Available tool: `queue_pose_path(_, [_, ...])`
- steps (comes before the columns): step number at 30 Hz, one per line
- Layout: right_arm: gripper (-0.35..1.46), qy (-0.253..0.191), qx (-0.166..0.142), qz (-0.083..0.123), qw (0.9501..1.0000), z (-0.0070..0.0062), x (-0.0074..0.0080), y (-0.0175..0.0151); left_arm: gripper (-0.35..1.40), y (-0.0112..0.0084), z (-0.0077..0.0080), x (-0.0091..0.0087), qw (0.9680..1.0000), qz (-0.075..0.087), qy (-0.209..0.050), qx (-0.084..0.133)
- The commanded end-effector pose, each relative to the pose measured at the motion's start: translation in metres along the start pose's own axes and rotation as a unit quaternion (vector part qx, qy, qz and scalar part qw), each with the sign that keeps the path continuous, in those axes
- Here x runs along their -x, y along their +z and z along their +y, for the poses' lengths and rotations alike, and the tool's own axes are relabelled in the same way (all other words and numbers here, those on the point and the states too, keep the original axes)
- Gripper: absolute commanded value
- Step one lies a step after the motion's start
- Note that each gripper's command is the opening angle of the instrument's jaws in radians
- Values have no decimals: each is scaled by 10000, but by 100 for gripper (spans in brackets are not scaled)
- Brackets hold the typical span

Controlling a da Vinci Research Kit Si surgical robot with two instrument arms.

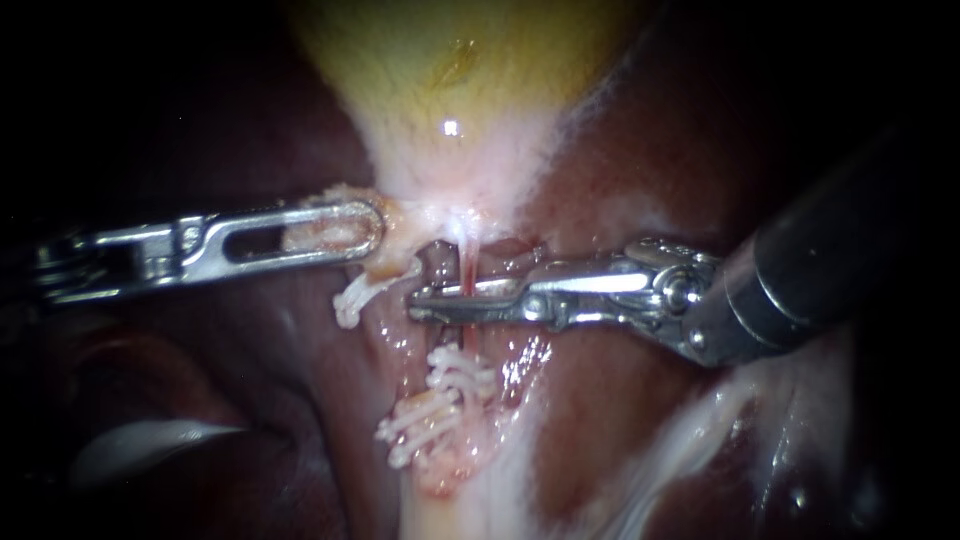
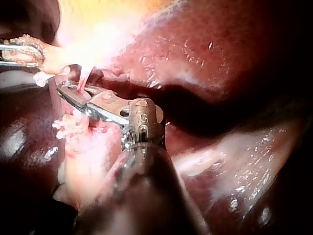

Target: Going back third clip right tube

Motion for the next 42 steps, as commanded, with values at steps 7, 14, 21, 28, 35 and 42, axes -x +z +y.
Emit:
queue_pose_path(7, [-35, -176, -73, -13, 9998, 0, 0, 1, -35, 0, 0, 0, 10000, 5, -3, -11])
queue_pose_path(14, [44, -914, -291, 217, 9952, 1, 1, 14, -35, 0, 0, -1, 10000, 4, -1, -12])
queue_pose_path(21, [50, -1350, -167, 284, 9903, 13, 4, 22, -35, 0, 1, -1, 10000, 2, 1, -11])
queue_pose_path(28, [50, -2025, -86, 300, 9788, 25, 12, 10, -35, -1, 1, -2, 10000, 3, 2, -12])
queue_pose_path(35, [50, -2762, -104, 221, 9608, 21, 13, -20, -35, -3, 2, -2, 10000, 6, 3, -15])
queue_pose_path(42, [50, -3455, -205, -26, 9382, -1, 1, -70, -35, -4, 2, -2, 10000, 9, 4, -18])
